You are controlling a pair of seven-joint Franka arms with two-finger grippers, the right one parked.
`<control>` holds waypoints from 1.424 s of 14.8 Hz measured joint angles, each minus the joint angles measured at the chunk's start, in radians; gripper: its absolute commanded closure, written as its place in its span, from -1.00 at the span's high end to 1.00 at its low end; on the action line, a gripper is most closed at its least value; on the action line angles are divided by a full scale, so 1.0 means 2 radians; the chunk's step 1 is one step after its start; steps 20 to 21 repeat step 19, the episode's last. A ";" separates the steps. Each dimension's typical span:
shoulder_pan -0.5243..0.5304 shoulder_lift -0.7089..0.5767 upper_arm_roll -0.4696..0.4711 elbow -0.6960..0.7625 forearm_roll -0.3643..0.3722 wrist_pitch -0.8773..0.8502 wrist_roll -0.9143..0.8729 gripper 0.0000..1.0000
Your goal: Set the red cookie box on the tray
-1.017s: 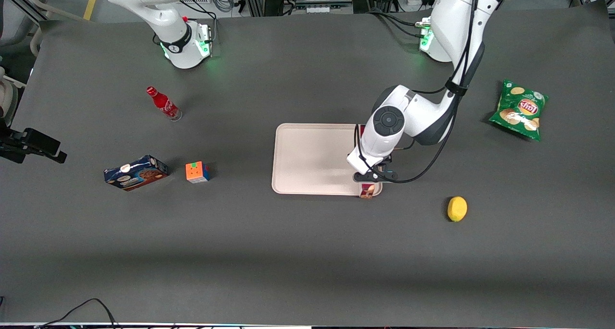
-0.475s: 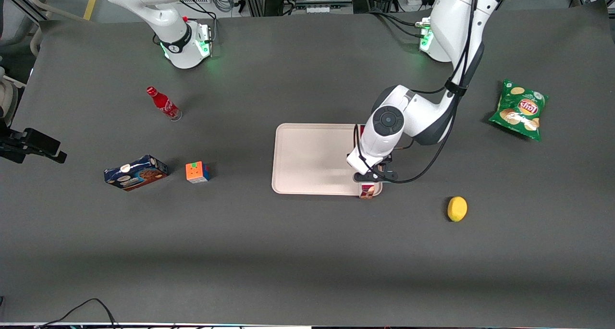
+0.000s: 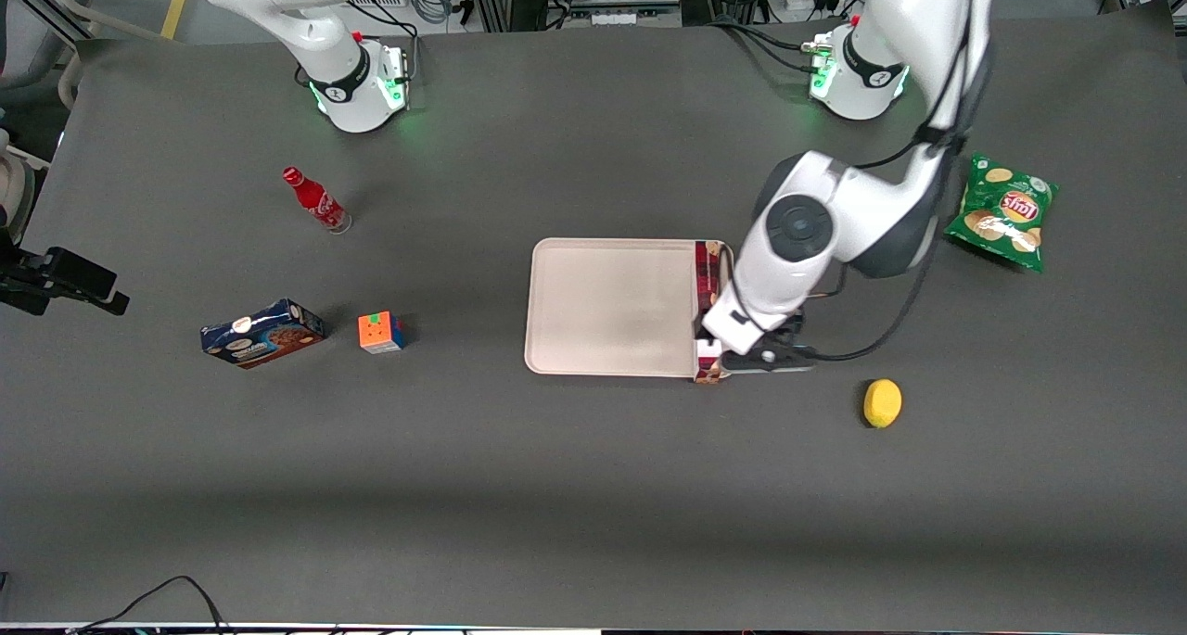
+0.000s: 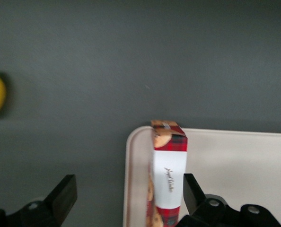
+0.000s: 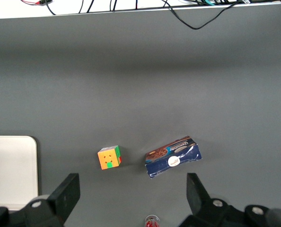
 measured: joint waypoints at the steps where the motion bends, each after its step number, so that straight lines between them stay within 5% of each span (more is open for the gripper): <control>1: 0.004 -0.016 0.009 0.017 0.000 -0.026 0.016 1.00; 13: 0.164 -0.242 0.024 0.042 -0.007 -0.237 0.175 1.00; 21: 0.194 -0.266 0.029 0.039 -0.008 -0.271 0.262 1.00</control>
